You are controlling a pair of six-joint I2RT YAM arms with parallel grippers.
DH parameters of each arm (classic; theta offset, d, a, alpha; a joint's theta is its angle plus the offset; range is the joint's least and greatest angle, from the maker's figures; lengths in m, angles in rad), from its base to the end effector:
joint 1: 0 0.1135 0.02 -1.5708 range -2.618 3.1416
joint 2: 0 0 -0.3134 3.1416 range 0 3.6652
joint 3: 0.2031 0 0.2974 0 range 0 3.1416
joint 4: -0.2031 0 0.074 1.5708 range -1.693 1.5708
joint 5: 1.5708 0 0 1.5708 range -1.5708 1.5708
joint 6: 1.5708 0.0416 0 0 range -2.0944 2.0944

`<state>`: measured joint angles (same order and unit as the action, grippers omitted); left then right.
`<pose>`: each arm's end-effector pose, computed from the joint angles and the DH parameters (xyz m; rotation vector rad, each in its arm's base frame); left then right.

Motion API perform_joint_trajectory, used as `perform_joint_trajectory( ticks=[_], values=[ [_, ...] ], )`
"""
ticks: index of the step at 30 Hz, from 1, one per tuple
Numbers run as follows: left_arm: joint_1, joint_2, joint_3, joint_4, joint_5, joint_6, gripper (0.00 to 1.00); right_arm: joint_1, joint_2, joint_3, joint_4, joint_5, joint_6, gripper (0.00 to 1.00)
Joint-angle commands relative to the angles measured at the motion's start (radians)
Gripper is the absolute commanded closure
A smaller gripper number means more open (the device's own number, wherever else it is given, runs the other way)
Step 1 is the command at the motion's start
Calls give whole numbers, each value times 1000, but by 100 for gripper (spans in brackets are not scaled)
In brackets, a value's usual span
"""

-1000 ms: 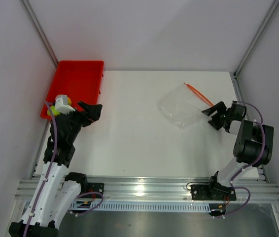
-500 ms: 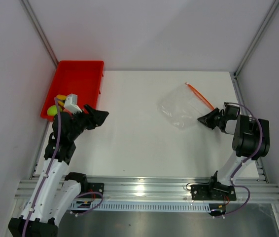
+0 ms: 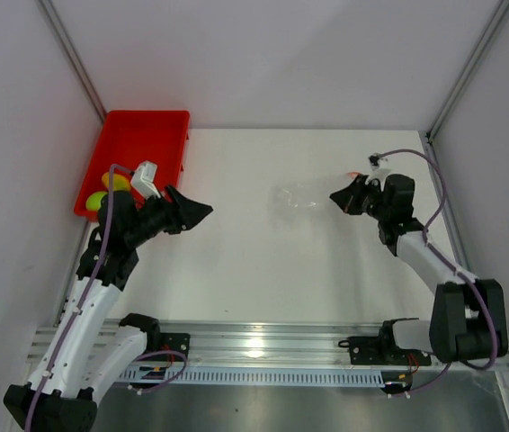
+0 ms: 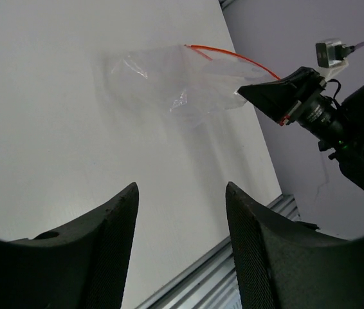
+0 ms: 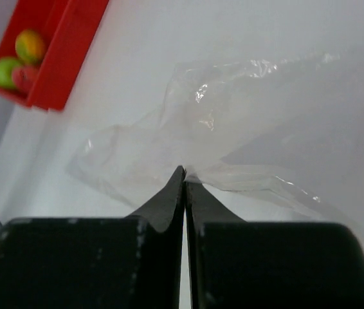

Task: Place the food in the zip-top bag and seal the zipper
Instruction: Pick up the zipper food storage bag at the center of the board.

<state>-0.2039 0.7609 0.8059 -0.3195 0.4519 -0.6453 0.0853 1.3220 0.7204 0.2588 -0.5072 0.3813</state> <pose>0.1810 -0.0560 0.3724 -0.0937 1.9367 -0.9961 0.3180 0.0475 0.2648 -0.0637 1.9482 0.7960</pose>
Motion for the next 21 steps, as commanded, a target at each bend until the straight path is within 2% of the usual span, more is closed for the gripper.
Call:
perform_joint_trajectory(
  ticks=[1, 3, 5, 10, 15, 21],
  values=[
    [-23, 35, 87, -73, 44, -79, 41, 120, -148, 22, -104, 100, -208, 100],
    [-28, 54, 98, -96, 45, -129, 48, 206, -231, 28, -160, 124, -263, 100],
    [-31, 61, 116, -107, 50, -171, 50, 246, -270, 36, -203, 128, -323, 100],
    [-40, 75, 121, -69, 100, -238, 46, 359, -329, 43, -254, 139, -369, 100],
    [-42, 94, 148, -84, 100, -214, 43, 474, -279, 117, -351, 145, -381, 100],
    [-51, 205, 243, -139, 105, -217, 36, 616, -221, 158, -434, 133, -516, 100]
  ],
)
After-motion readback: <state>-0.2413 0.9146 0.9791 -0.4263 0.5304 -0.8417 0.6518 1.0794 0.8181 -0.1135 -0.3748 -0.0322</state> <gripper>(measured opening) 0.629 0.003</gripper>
